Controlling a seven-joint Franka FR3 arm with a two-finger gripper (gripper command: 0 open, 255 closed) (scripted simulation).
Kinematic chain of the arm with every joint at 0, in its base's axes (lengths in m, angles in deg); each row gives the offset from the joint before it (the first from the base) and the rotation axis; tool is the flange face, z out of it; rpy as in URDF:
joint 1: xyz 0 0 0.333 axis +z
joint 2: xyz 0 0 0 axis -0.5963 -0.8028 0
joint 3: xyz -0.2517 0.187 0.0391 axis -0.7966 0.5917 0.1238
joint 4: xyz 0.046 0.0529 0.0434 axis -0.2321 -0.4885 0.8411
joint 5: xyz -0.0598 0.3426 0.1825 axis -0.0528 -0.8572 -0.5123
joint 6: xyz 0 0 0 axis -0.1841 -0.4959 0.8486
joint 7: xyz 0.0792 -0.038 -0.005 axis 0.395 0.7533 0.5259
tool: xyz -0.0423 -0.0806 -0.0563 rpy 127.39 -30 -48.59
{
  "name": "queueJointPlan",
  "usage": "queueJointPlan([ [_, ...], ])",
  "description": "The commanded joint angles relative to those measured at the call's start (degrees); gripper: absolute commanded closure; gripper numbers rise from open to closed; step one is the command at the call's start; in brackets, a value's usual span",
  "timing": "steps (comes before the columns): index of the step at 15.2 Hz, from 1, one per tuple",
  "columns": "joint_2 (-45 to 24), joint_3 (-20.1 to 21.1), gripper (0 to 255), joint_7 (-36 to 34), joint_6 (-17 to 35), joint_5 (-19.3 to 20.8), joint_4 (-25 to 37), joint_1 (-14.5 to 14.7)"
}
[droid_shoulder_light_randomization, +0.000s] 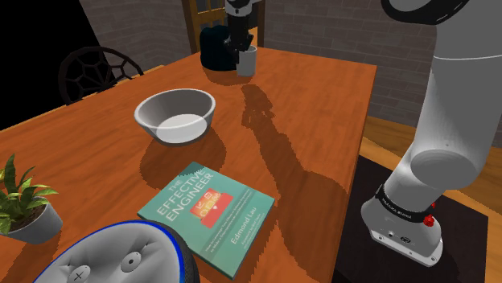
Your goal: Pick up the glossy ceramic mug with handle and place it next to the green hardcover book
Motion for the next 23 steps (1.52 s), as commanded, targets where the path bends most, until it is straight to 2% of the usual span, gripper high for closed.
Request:
queueJointPlan([
  [1,0.1,0.1,255,0.0,-1.5,0.0,1.3,0.1],
  [14,-1.8,0.1,255,0.8,-12.4,-0.2,14.2,0.3],
  [23,-5.9,0.1,255,1.5,-21.7,-0.1,27.7,0.5],
])
